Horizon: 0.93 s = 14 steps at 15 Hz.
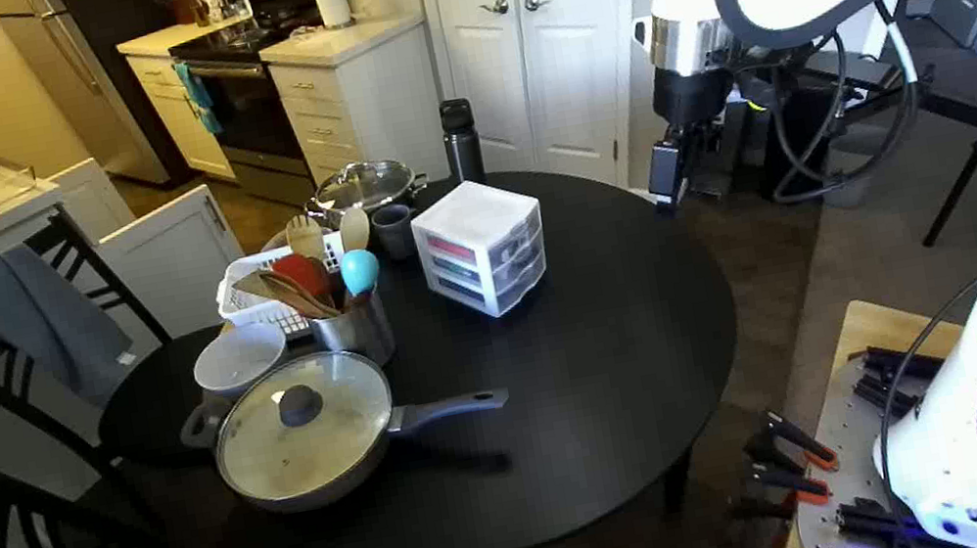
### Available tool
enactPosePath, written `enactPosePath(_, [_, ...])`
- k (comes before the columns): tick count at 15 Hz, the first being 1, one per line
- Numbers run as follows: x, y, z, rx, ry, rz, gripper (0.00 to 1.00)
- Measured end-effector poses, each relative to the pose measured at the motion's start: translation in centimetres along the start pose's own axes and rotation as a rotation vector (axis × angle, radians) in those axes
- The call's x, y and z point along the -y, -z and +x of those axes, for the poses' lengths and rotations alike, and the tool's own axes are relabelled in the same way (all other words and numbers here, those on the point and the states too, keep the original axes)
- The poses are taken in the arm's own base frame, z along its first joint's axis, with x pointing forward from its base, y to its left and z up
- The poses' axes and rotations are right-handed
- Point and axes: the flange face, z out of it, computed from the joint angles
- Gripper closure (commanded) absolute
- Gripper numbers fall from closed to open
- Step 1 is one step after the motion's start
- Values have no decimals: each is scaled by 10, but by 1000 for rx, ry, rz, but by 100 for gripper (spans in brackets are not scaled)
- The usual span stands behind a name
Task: Open the middle drawer
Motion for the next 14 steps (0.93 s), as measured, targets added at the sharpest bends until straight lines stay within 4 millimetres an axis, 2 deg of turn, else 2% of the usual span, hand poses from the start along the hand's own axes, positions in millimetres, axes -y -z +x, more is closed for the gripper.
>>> enactPosePath(8, [-1,1,1,-9,0,-11,0])
enactPosePath(10, [-11,4,13,-89,-31,-87,0])
enactPosePath(12, [-21,3,34,-184,-57,-163,0])
enactPosePath(14, [-21,0,52,-269,-72,-235,0])
